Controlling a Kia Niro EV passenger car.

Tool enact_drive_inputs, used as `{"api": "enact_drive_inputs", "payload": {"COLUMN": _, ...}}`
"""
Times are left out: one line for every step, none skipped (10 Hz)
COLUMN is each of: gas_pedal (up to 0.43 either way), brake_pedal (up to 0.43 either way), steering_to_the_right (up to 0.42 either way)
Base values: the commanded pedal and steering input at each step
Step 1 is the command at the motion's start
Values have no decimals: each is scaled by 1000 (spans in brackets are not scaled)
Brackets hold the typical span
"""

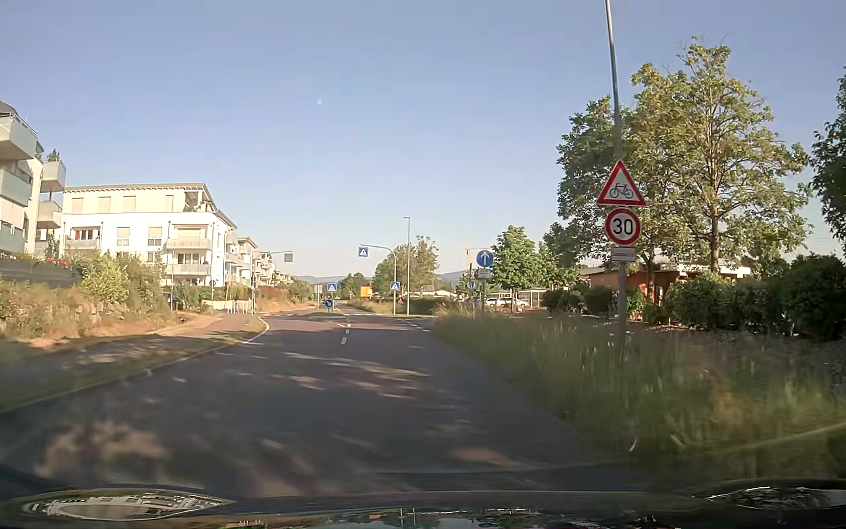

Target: Follow the waypoints while adhering to traffic rules and regulations

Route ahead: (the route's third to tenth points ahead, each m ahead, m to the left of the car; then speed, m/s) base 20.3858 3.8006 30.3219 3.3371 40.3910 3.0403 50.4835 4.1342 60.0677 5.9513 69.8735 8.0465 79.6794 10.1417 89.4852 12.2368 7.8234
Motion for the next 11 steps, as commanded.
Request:
{"api": "enact_drive_inputs", "payload": {"gas_pedal": 87, "brake_pedal": 0, "steering_to_the_right": -37}}
{"api": "enact_drive_inputs", "payload": {"gas_pedal": 87, "brake_pedal": 0, "steering_to_the_right": -37}}
{"api": "enact_drive_inputs", "payload": {"gas_pedal": 87, "brake_pedal": 0, "steering_to_the_right": -37}}
{"api": "enact_drive_inputs", "payload": {"gas_pedal": 87, "brake_pedal": 0, "steering_to_the_right": -36}}
{"api": "enact_drive_inputs", "payload": {"gas_pedal": 87, "brake_pedal": 0, "steering_to_the_right": -36}}
{"api": "enact_drive_inputs", "payload": {"gas_pedal": 87, "brake_pedal": 0, "steering_to_the_right": -36}}
{"api": "enact_drive_inputs", "payload": {"gas_pedal": 87, "brake_pedal": 0, "steering_to_the_right": -35}}
{"api": "enact_drive_inputs", "payload": {"gas_pedal": 87, "brake_pedal": 0, "steering_to_the_right": -34}}
{"api": "enact_drive_inputs", "payload": {"gas_pedal": 87, "brake_pedal": 0, "steering_to_the_right": -32}}
{"api": "enact_drive_inputs", "payload": {"gas_pedal": 87, "brake_pedal": 0, "steering_to_the_right": -32}}
{"api": "enact_drive_inputs", "payload": {"gas_pedal": 87, "brake_pedal": 0, "steering_to_the_right": -31}}
